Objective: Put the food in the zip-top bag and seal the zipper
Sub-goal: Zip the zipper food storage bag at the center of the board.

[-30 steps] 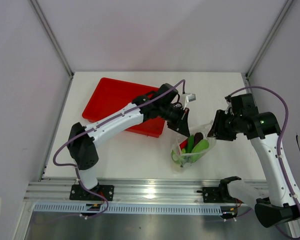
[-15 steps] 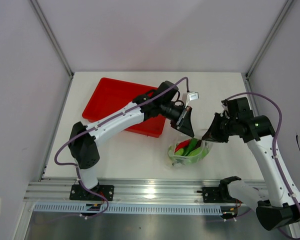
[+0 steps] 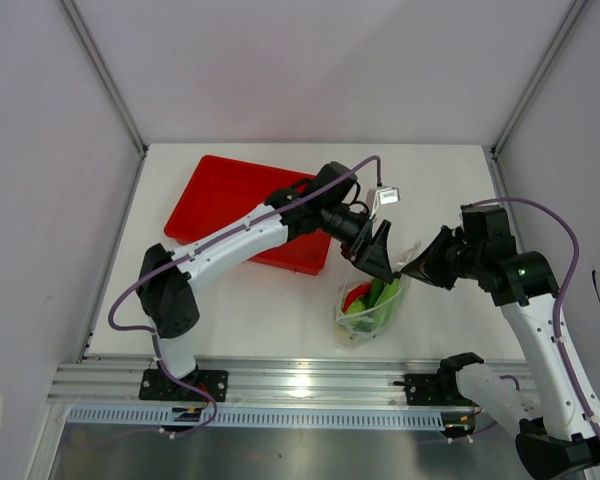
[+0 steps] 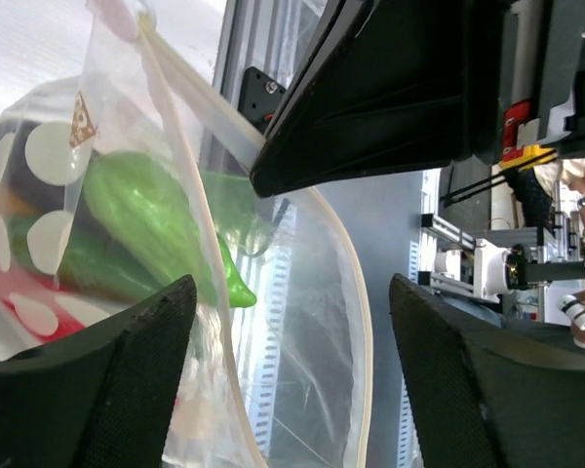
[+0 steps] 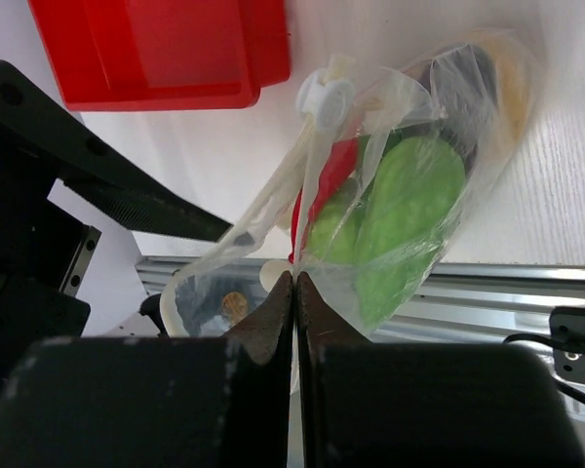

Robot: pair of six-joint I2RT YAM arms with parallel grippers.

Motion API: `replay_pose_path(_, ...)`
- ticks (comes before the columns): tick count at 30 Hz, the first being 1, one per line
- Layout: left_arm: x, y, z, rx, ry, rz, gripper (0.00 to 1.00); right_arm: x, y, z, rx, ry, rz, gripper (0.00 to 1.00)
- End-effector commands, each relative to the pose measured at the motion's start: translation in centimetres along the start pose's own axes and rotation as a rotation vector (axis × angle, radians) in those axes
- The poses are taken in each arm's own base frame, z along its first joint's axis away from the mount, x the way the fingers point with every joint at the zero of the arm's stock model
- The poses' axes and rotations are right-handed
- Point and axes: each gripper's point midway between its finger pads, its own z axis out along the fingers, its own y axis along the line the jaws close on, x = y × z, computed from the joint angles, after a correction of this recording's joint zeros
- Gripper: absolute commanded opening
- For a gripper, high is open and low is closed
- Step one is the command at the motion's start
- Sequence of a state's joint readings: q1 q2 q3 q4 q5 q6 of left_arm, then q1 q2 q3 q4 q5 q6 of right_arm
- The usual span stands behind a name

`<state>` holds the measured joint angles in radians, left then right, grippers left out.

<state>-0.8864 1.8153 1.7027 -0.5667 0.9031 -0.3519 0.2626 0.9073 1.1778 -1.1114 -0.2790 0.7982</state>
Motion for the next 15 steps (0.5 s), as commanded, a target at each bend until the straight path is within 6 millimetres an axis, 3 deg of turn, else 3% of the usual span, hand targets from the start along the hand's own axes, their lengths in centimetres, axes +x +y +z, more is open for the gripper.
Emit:
replay_pose_path(1, -1.0, -1.8, -1.0, -0.032, -0.020, 0.094, 0.88, -0.9, 0.8, -0.3, -0.033, -0.062, 0.047, 0.00)
replay_pose_path(4, -0.9, -1.9, -0.8, -0.077, -0.020, 0.103, 0.99, -1.1, 0.6, -0.1, -0.025, -0.080, 0.081, 0.00)
replay_pose_path(11, -0.4, -2.4, 0.3, -0.197, -0.031, 0.174, 0.99, -1.3, 0.0, 0.2, 0.014, -0.099, 0.123, 0.00)
replay_pose_path(15, -0.2, -1.6, 0.7, -0.312, -0.054, 0.211, 0.99, -1.3, -0.4, 0.3, 0.030, -0.101, 0.138, 0.00)
